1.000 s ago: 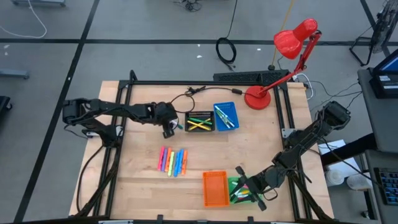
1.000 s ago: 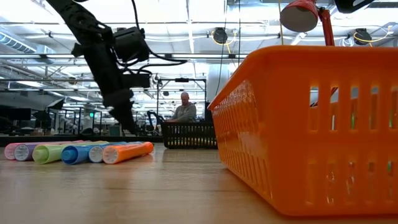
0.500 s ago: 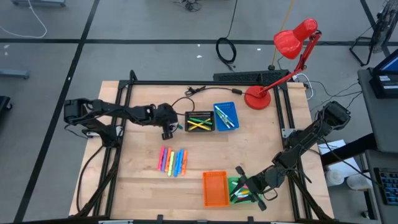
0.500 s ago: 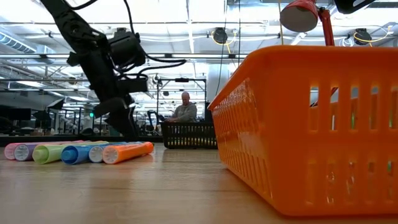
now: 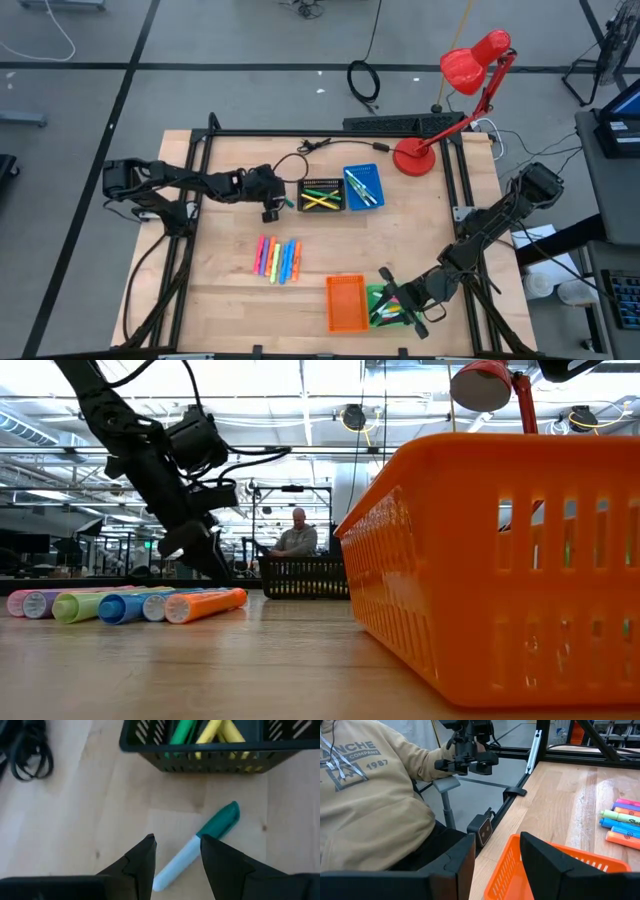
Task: Pick & Place Markers
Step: Put the green highlighter pen into the green bin
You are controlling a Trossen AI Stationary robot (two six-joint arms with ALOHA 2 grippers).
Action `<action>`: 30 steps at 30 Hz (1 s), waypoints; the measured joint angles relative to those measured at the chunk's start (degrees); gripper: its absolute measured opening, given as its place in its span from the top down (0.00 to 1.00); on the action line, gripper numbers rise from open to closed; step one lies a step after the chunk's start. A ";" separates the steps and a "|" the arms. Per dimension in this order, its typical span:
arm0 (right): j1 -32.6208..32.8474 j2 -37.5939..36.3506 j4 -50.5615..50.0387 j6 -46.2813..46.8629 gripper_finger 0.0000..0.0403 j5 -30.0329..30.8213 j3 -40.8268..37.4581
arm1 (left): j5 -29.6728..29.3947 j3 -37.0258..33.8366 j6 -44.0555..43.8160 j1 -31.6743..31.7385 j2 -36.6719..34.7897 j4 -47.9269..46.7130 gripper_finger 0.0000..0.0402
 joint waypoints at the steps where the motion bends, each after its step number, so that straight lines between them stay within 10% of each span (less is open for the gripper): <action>1: 0.00 0.00 0.00 0.01 0.64 0.00 0.00 | 0.66 0.00 -0.91 0.34 0.00 -0.30 0.60; 30: 0.00 0.00 -0.03 0.00 0.64 0.00 0.00 | 7.78 0.44 -14.19 1.44 9.04 -0.14 0.60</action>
